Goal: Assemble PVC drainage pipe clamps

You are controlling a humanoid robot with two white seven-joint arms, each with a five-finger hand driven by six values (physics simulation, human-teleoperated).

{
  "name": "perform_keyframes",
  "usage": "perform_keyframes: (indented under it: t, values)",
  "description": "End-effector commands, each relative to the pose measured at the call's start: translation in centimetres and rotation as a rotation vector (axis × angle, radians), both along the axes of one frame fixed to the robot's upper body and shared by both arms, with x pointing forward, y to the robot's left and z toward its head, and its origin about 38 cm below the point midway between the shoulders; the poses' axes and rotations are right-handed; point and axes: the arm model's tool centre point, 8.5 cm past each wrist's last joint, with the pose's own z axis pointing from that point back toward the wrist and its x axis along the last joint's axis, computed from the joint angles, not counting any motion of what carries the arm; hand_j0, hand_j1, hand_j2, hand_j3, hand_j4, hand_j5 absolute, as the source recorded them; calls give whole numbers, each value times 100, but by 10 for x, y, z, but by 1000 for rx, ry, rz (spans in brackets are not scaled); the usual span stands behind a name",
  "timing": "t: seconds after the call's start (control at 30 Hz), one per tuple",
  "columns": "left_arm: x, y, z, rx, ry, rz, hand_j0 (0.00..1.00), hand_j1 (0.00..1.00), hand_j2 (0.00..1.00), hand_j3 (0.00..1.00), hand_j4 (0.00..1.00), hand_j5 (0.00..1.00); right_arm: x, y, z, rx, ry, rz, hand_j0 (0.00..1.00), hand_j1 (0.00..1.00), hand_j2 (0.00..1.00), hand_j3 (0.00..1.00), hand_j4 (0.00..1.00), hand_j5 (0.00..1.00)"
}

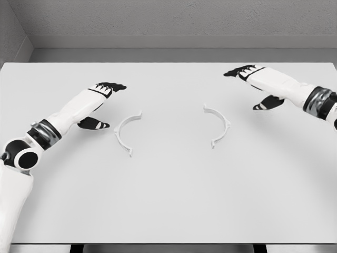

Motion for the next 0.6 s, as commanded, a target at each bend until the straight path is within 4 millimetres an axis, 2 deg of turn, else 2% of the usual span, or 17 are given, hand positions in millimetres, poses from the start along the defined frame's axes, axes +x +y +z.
perform_keyframes:
  t: [0.0, 0.13, 0.37, 0.57]
  values:
    - [2, 1, -3, -8, 22, 28, 100, 100, 100, 100, 100, 100, 2, 5, -13, 14, 35, 1, 100, 100, 100, 100, 100, 100]
    - [3, -2, -9, -7, 38, 24, 100, 100, 100, 100, 100, 100, 1, 18, -21, 22, 51, 25, 100, 100, 100, 100, 100, 100]
    - [6, -4, -13, -13, 51, 24, 100, 100, 100, 100, 100, 100, 2, 19, -31, 12, 81, 23, 100, 100, 100, 100, 100, 100]
    - [7, -16, -14, -22, 54, 3, 100, 100, 100, 100, 100, 100, 7, 24, -37, 29, 94, 15, 100, 100, 100, 100, 100, 100]
